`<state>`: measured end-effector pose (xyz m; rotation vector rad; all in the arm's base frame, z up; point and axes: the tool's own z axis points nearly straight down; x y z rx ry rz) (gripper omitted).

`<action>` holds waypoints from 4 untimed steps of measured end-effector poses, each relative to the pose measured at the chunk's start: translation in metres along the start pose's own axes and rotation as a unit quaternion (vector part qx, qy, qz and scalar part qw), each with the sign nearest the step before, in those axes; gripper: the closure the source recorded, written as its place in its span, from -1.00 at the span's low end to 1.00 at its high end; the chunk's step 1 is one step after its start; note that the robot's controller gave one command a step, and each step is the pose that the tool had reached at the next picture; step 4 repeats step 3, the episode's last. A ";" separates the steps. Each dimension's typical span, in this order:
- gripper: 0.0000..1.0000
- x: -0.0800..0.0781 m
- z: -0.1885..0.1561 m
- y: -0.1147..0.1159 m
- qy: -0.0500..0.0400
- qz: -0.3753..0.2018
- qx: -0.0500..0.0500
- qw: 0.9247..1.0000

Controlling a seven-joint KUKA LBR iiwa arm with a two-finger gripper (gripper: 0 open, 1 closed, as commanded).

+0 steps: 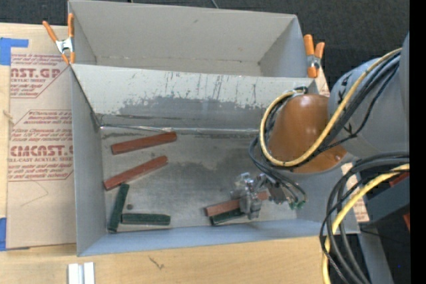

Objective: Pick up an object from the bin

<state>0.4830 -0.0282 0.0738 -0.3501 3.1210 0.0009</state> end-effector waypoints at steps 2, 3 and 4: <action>1.00 0.004 -0.086 -0.031 0.000 0.005 0.000 1.000; 1.00 0.006 -0.176 -0.031 -0.001 0.010 0.000 1.000; 1.00 0.006 -0.176 -0.031 -0.001 0.010 0.000 1.000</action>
Offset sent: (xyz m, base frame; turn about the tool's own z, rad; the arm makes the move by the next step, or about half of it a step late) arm 0.0000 0.0000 0.0000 0.0000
